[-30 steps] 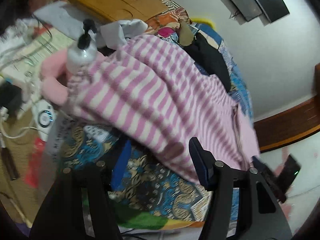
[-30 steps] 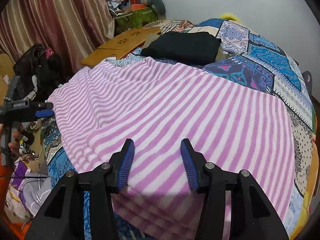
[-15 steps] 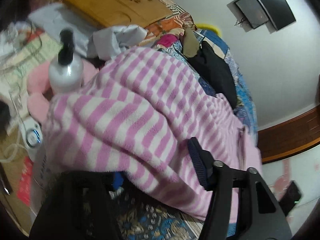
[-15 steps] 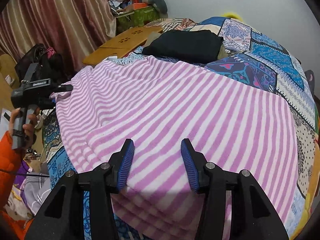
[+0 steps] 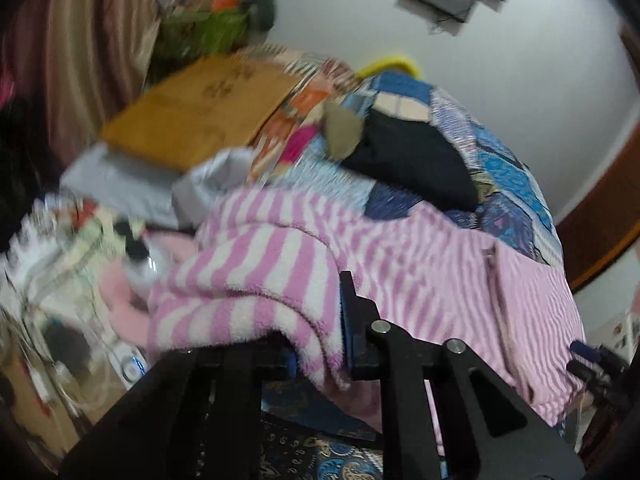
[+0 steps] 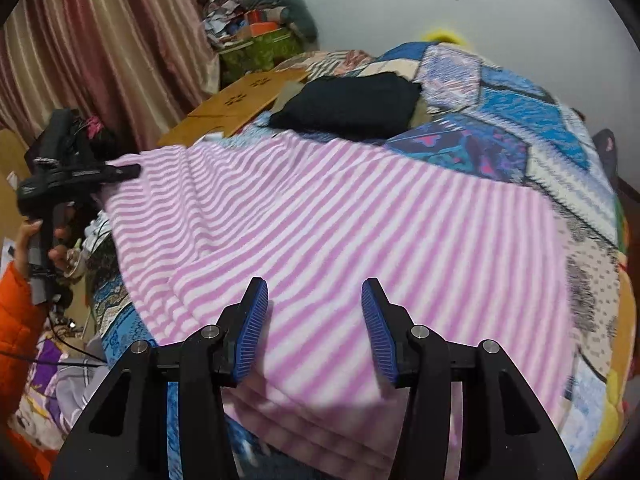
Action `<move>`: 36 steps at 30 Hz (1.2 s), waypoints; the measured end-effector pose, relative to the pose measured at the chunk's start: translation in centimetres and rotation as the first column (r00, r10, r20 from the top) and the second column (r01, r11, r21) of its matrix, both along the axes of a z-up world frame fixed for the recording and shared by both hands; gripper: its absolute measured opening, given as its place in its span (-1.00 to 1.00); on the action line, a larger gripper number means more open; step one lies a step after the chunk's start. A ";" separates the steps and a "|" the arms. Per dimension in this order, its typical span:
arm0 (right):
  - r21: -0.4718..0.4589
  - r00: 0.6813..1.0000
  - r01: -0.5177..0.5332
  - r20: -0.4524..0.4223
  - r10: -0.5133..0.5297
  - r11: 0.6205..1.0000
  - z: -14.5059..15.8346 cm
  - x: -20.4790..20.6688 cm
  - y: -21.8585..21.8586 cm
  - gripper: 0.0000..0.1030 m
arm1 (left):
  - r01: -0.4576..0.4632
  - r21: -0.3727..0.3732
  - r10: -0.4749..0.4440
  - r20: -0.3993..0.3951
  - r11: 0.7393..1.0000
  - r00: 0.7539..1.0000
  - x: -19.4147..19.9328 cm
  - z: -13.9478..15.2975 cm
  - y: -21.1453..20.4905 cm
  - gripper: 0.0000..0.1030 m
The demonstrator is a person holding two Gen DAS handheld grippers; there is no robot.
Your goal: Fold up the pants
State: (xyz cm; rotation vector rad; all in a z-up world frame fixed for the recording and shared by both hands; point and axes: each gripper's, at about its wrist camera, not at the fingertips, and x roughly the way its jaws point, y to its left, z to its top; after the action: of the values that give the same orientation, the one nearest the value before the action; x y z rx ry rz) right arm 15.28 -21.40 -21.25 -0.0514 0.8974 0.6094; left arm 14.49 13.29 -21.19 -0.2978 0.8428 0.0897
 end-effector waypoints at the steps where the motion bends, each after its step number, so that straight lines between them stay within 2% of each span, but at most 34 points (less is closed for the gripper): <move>1: 0.001 1.000 0.019 0.007 -0.019 1.000 0.3 0.0 -0.7 -0.12 | 0.013 0.022 -0.014 0.016 1.000 1.000 0.0 0.8 -0.5 -0.69; 3: 0.003 0.998 0.065 0.018 -0.065 0.998 0.8 -0.2 -2.5 -0.12 | 0.052 0.072 -0.056 0.059 0.996 0.997 -0.1 2.9 -2.0 -0.70; 7: -0.002 0.986 0.164 0.035 -0.164 0.986 1.4 -0.5 -6.3 -0.12 | 0.121 0.105 -0.134 0.127 0.987 0.983 0.4 6.3 -4.8 -0.70; 11: -0.007 0.967 0.251 0.037 -0.250 0.968 1.4 -1.1 -9.9 -0.12 | 0.196 0.142 -0.221 0.185 0.970 0.958 1.3 9.2 -8.9 -0.70; 15: -0.019 0.957 0.291 0.006 -0.291 0.957 0.0 -1.6 -12.2 -0.12 | 0.272 0.163 -0.303 0.219 0.949 0.927 2.2 11.1 -13.3 -0.70; 18: -0.043 0.959 0.283 -0.026 -0.284 0.958 -1.8 -1.8 -12.3 -0.12 | 0.324 0.156 -0.353 0.231 0.933 0.907 2.8 11.7 -16.8 -0.71; 21: -0.002 0.953 0.303 -0.015 -0.303 0.953 -2.7 -2.5 -12.7 -0.12 | 0.381 0.147 -0.405 0.226 0.913 0.886 3.6 11.6 -20.5 -0.73; 27: 0.089 0.950 0.312 -0.057 -0.308 0.946 -2.9 -2.8 -14.0 -0.12 | 0.504 0.136 -0.522 0.192 0.853 0.831 4.2 10.4 -27.6 -0.76; 31: 0.092 0.945 0.328 -0.042 -0.326 0.940 -2.5 -3.7 -15.1 -0.12 | 0.607 0.145 -0.622 0.116 0.782 0.774 3.2 7.4 -32.5 -0.77; 36: 0.097 0.927 0.374 -0.009 -0.375 0.922 -1.2 -4.9 -17.1 -0.12 | 0.693 0.153 -0.701 0.000 0.705 0.713 2.0 2.7 -36.8 -0.77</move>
State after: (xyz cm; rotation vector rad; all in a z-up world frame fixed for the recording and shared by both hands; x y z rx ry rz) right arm 10.42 -38.54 -22.43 0.2027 0.8391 0.2932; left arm 16.51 -23.55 -18.53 0.1754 0.8382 -0.5761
